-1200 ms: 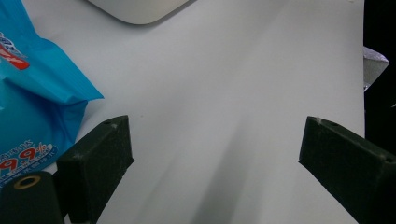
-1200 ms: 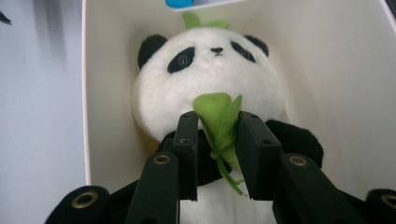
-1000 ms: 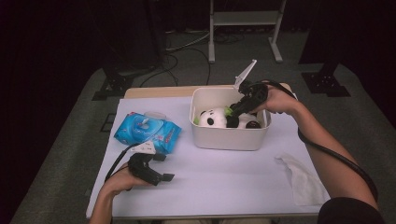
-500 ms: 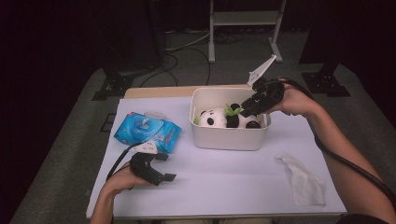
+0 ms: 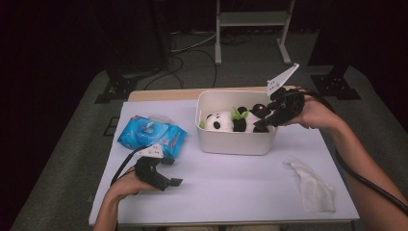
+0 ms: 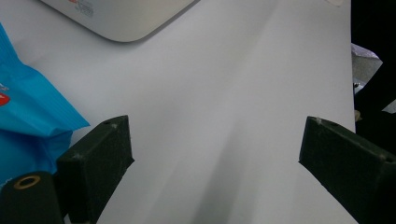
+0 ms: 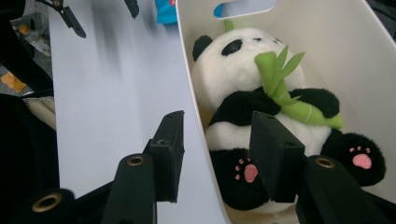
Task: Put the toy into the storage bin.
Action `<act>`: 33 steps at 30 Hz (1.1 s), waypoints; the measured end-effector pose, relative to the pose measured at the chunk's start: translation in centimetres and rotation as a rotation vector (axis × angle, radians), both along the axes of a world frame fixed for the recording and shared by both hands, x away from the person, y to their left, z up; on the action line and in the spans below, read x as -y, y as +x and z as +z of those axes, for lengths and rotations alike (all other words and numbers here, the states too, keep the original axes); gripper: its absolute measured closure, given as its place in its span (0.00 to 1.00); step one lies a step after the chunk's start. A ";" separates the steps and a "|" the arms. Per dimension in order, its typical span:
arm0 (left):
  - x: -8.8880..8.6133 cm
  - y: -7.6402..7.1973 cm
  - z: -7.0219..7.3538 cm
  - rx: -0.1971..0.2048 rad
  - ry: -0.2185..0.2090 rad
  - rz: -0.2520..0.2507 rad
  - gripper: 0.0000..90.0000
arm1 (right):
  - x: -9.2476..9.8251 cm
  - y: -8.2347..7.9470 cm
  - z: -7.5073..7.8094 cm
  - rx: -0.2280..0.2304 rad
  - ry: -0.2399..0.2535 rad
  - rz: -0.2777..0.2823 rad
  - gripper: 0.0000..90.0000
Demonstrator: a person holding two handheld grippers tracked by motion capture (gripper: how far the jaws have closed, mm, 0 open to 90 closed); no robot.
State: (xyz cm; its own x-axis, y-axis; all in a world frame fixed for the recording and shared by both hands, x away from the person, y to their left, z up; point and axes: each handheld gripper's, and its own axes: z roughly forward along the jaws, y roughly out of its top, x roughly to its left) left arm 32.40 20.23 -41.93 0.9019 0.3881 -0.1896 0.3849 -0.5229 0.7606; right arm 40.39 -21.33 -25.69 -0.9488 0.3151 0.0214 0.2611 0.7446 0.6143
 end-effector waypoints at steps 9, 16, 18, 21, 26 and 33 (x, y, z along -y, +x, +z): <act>0.3 -0.2 0.5 0.013 0.001 0.004 0.10 | 1.0 -1.0 -0.8 -0.011 0.001 -0.003 0.59; 0.1 -0.3 0.1 0.006 0.013 0.015 0.10 | 2.3 -1.9 -1.4 -0.019 0.007 -0.017 0.59; 0.1 -0.3 0.1 0.004 0.013 0.019 0.10 | 2.7 -2.2 -1.7 -0.016 0.010 -0.016 0.59; -0.1 -0.6 0.0 0.003 0.017 0.018 0.10 | 3.3 -2.8 -2.3 -0.024 0.025 -0.025 0.59; -0.1 -0.9 0.3 0.011 0.016 0.014 0.10 | 3.9 -3.9 -3.0 -0.037 0.032 -0.046 0.59; 0.2 -0.9 0.5 0.020 0.015 0.007 0.10 | 4.9 -4.9 -3.6 -0.043 0.031 -0.061 0.58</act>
